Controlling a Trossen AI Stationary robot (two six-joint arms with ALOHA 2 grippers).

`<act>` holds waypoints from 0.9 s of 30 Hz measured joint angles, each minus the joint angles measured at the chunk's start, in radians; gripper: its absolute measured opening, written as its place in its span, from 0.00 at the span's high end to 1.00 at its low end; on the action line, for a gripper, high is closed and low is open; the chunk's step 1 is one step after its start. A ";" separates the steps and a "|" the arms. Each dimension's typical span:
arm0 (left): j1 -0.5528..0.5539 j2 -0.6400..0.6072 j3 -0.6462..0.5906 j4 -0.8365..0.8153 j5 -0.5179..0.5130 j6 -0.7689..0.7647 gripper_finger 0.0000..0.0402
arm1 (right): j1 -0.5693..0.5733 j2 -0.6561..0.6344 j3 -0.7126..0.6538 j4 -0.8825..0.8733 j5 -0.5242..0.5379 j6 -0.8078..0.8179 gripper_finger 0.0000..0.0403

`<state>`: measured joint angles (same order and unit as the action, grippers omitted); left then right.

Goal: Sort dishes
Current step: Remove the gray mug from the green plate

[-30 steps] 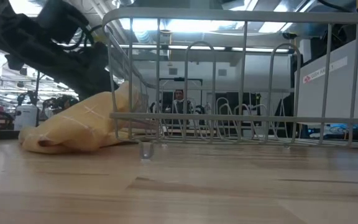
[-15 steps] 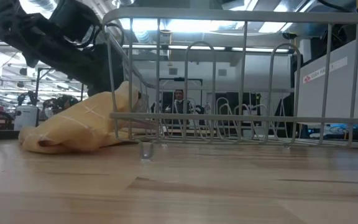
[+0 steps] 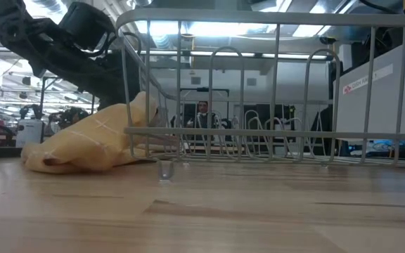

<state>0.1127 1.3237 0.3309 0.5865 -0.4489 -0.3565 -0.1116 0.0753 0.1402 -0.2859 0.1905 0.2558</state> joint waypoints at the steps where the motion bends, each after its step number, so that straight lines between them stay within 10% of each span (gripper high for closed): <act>1: 0.000 0.001 0.000 -0.001 0.001 -0.009 0.90 | 0.000 0.000 0.000 0.000 0.000 0.000 0.57; 27: 0.010 0.007 0.000 -0.001 0.024 -0.057 0.83 | 0.000 0.000 0.000 0.000 0.000 0.000 0.57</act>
<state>0.1230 1.3308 0.3310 0.5852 -0.4247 -0.4139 -0.1118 0.0753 0.1402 -0.2863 0.1905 0.2558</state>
